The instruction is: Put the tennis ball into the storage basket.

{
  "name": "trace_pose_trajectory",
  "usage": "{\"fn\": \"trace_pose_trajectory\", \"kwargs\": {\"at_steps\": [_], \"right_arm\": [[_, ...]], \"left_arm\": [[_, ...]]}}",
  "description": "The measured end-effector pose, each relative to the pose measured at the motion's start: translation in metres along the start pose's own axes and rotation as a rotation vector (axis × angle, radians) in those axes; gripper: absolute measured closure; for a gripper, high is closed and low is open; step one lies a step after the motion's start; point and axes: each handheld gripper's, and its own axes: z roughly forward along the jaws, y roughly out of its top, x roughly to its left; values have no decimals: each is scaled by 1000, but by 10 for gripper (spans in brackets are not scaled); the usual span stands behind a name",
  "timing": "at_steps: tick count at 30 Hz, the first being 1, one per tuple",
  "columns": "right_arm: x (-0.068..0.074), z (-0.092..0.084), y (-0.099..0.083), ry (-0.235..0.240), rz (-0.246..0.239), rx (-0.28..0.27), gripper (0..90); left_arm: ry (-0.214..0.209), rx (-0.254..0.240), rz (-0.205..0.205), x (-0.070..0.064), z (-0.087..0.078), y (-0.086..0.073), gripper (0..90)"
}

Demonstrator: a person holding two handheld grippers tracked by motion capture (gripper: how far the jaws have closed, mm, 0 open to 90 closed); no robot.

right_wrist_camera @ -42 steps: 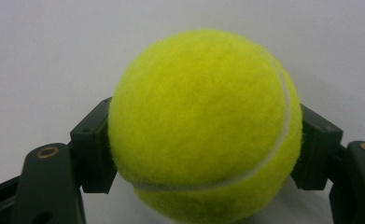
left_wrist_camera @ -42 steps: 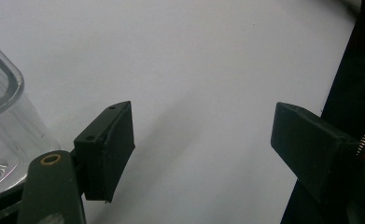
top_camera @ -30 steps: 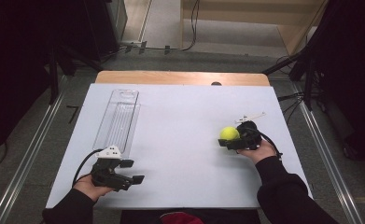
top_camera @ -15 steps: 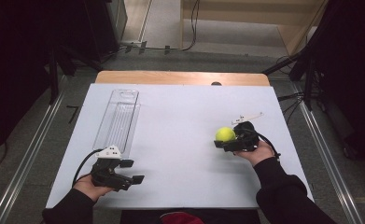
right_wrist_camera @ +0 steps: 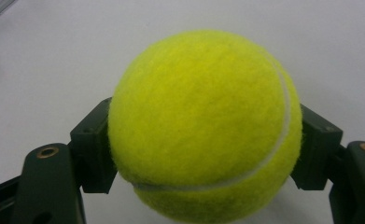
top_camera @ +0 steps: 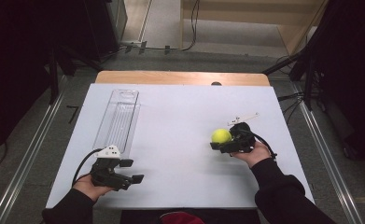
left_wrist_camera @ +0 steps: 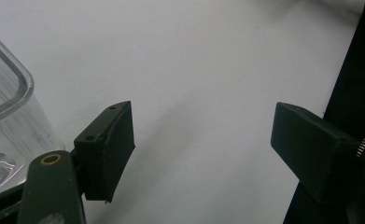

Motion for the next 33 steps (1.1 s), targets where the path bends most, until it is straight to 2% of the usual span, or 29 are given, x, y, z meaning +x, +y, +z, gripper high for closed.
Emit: {"fn": "trace_pose_trajectory", "kwargs": {"at_steps": [26, 33], "right_arm": [[17, 11, 11, 40, 9, 11, 228], [25, 16, 17, 55, -11, 6, 228]], "left_arm": [[4, -11, 8, 0, 0, 1, 222], [3, -11, 7, 0, 0, 1, 222]]}}
